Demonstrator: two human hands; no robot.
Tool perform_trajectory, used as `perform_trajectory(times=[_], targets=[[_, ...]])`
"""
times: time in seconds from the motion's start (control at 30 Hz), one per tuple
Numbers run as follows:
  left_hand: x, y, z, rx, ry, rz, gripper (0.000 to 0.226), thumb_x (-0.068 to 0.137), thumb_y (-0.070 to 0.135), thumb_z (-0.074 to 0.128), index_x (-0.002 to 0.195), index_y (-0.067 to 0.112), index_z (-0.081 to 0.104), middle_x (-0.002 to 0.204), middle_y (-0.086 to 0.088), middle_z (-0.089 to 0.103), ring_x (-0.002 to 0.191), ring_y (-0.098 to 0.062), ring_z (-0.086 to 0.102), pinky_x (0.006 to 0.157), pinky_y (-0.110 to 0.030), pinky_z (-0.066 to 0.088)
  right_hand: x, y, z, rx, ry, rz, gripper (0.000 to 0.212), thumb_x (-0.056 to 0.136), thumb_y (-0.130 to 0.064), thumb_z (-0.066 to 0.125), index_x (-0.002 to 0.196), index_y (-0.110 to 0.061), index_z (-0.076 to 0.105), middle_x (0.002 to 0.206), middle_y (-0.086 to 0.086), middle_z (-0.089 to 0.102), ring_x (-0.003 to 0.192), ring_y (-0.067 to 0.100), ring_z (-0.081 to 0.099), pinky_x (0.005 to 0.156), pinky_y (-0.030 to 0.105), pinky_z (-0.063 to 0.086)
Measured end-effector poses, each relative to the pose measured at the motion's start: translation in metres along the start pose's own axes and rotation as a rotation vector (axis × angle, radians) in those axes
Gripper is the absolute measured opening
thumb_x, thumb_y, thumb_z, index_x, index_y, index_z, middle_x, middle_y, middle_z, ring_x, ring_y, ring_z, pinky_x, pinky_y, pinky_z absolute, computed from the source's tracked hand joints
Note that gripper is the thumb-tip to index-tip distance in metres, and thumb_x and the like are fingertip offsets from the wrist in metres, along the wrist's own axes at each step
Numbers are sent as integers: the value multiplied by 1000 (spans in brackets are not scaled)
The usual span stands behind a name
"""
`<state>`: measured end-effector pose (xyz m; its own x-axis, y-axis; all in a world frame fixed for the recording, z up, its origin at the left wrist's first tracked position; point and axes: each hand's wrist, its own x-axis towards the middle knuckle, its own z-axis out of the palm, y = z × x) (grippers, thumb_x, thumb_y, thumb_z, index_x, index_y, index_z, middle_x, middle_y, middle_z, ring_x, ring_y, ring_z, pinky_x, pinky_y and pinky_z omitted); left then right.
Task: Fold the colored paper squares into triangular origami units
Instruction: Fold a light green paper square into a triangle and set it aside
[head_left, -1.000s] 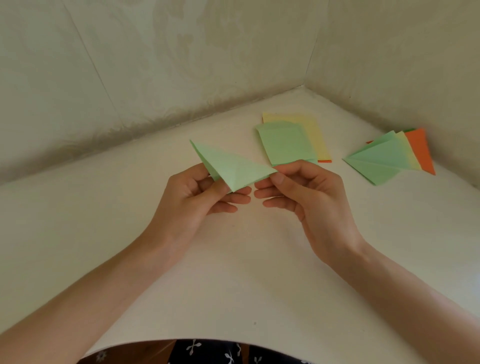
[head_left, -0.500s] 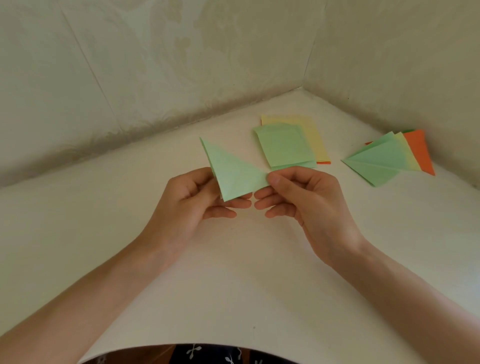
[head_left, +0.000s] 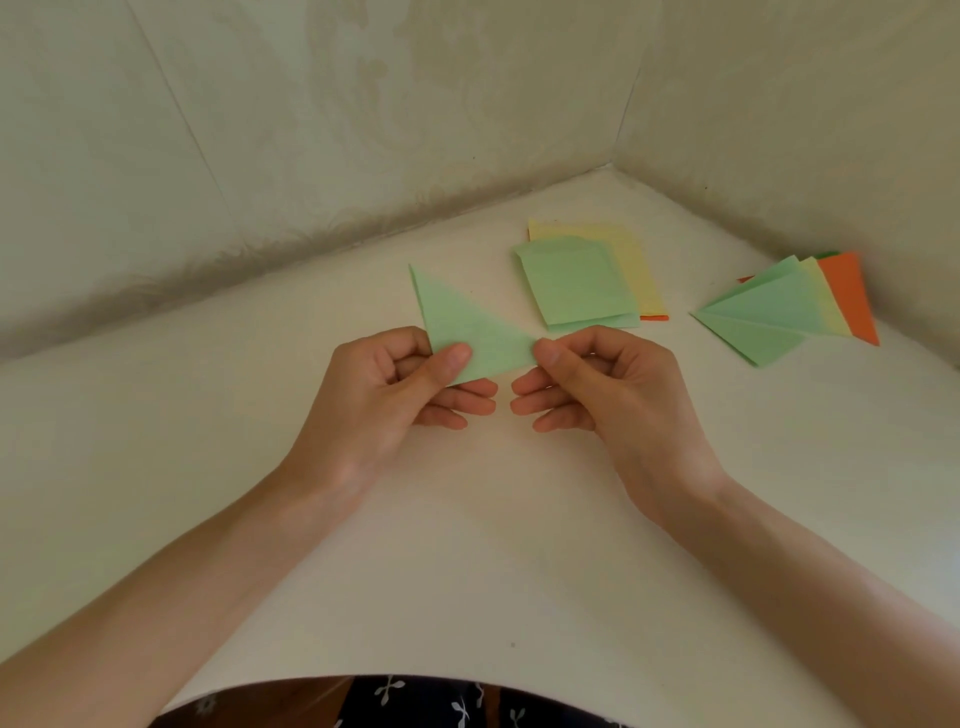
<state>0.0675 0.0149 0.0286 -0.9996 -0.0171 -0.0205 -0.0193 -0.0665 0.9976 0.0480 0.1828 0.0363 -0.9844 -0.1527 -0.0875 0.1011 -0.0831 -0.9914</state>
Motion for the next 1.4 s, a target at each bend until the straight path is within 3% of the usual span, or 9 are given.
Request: perform_trajectory(times=[0.23, 0.4, 0.57, 0.77, 0.87, 1.0, 1.23, 1.4], targets=[[1, -3, 4, -35, 52, 28, 9, 87, 12, 59, 84, 5, 63, 70, -8, 73, 67, -16, 71, 57, -18, 53, 3, 0, 0, 77, -23, 20, 23, 95, -12, 50, 81, 3, 60, 68, 10, 70, 60, 19, 68, 53, 23, 53], [1, -4, 3, -20, 57, 57, 8, 88, 10, 58, 86, 4, 64, 71, -6, 73, 66, -14, 71, 58, -18, 53, 3, 0, -1, 127, -52, 33, 26, 99, -13, 41, 89, 4, 59, 75, 13, 71, 66, 21, 70, 55, 24, 55], [0, -2, 2, -5, 52, 57, 8, 87, 10, 59, 87, 4, 64, 72, -7, 73, 68, -16, 71, 58, -18, 53, 3, -2, -1, 86, -73, 96, 35, 97, -30, 42, 86, -1, 58, 72, 16, 69, 62, 25, 67, 48, 27, 52], [-1, -3, 3, -32, 29, 17, 8, 88, 10, 58, 87, 6, 65, 74, -7, 74, 71, -16, 72, 59, -19, 54, 5, 3, -2, 9, -82, -6, 17, 95, -5, 48, 80, -1, 55, 62, 9, 64, 50, 14, 58, 47, 22, 47], [0, -3, 3, -45, 4, -15, 9, 88, 9, 58, 93, 6, 65, 80, -6, 74, 76, -16, 72, 63, -19, 54, 6, 4, -3, -60, -82, -57, 17, 95, -4, 49, 79, 0, 56, 61, 6, 64, 49, 14, 58, 48, 23, 48], [0, 0, 4, -28, -6, -6, 31, 76, 23, 64, 104, 11, 64, 92, 1, 74, 82, -16, 72, 66, -22, 55, -1, 6, 1, -194, -117, -152, 17, 94, -7, 51, 79, -1, 57, 63, 5, 66, 53, 16, 60, 50, 26, 49], [1, 2, 0, 72, 7, 31, 10, 78, 19, 68, 82, 11, 64, 63, 3, 66, 54, -9, 60, 44, -19, 41, -8, 10, 7, -257, -325, -79, 16, 92, -9, 56, 81, 1, 51, 64, 9, 66, 51, 19, 58, 47, 28, 44], [1, 2, 0, 45, 8, 24, 21, 73, 25, 69, 80, 5, 66, 65, 1, 66, 58, -10, 60, 53, -20, 45, -3, 5, 2, -261, -406, -37, 18, 91, -2, 54, 75, -5, 48, 56, 11, 62, 41, 17, 50, 41, 24, 39]])
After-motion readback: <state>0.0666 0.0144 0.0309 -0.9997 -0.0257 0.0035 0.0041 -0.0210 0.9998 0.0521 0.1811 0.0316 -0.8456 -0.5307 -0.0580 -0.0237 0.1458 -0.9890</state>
